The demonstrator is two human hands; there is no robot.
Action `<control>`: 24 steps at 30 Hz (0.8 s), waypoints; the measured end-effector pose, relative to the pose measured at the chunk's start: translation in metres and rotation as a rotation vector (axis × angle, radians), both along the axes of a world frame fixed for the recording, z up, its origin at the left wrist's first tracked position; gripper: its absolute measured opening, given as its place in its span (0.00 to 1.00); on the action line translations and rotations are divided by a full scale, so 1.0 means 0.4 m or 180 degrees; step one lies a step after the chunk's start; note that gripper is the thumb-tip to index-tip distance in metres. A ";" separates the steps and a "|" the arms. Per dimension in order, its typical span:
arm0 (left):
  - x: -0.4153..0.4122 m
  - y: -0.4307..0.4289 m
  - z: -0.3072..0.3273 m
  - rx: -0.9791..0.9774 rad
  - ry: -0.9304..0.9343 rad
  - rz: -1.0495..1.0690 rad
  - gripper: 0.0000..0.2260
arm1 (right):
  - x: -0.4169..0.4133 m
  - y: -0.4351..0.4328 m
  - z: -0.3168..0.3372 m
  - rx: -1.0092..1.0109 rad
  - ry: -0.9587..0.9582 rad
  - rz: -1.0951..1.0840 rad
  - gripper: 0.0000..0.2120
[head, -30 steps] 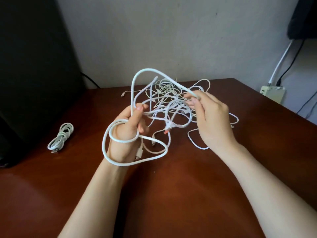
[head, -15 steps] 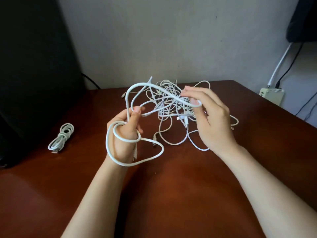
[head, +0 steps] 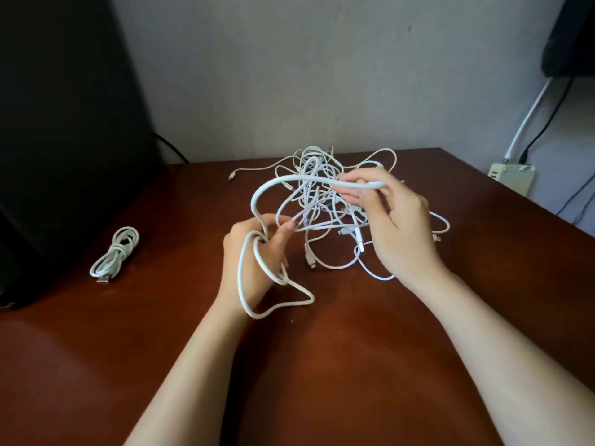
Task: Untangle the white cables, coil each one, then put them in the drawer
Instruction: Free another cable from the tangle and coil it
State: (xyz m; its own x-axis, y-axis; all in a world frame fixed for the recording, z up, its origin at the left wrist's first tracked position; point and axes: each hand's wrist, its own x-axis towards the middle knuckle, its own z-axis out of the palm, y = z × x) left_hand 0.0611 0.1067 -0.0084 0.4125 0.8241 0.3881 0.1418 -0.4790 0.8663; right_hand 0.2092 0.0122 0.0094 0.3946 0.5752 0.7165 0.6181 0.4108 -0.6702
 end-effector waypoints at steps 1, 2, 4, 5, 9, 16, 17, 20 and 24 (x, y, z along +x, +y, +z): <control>0.002 -0.001 -0.003 -0.0069 0.0001 -0.0156 0.07 | -0.003 0.000 0.002 0.0018 0.0166 0.0148 0.11; 0.005 -0.003 -0.005 -0.0146 -0.0024 -0.0330 0.06 | -0.007 0.000 0.006 0.0058 0.0346 0.0304 0.12; 0.013 -0.010 -0.007 -0.0302 -0.0011 -0.0689 0.05 | -0.016 -0.001 0.014 0.0149 0.0646 0.0505 0.13; 0.015 -0.015 -0.009 -0.0346 0.0051 -0.0809 0.04 | -0.020 -0.002 0.017 0.0180 0.0747 0.0562 0.13; 0.015 -0.012 -0.017 -0.0357 0.0254 -0.0876 0.07 | -0.034 -0.001 0.018 0.0195 0.0786 0.0659 0.12; 0.003 -0.021 0.001 -0.0274 0.0245 -0.1277 0.10 | 0.005 0.014 0.003 -0.0075 0.0788 0.0020 0.15; 0.000 -0.020 0.003 -0.0277 0.0266 -0.1349 0.10 | 0.009 0.014 0.002 -0.0049 0.0824 -0.0018 0.15; -0.005 -0.017 0.007 -0.0321 0.0309 -0.1642 0.08 | 0.014 0.015 0.003 0.0098 0.1039 0.0111 0.17; -0.004 -0.028 0.011 -0.0384 0.0258 -0.2006 0.07 | 0.033 0.026 -0.010 0.0060 0.1067 0.0134 0.14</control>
State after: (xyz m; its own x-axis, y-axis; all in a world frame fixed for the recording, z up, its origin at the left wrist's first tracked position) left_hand 0.0593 0.0957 -0.0041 0.8556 0.4503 0.2552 -0.0676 -0.3916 0.9177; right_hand 0.2224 0.0224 0.0054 0.5863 0.5839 0.5616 0.3470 0.4454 -0.8254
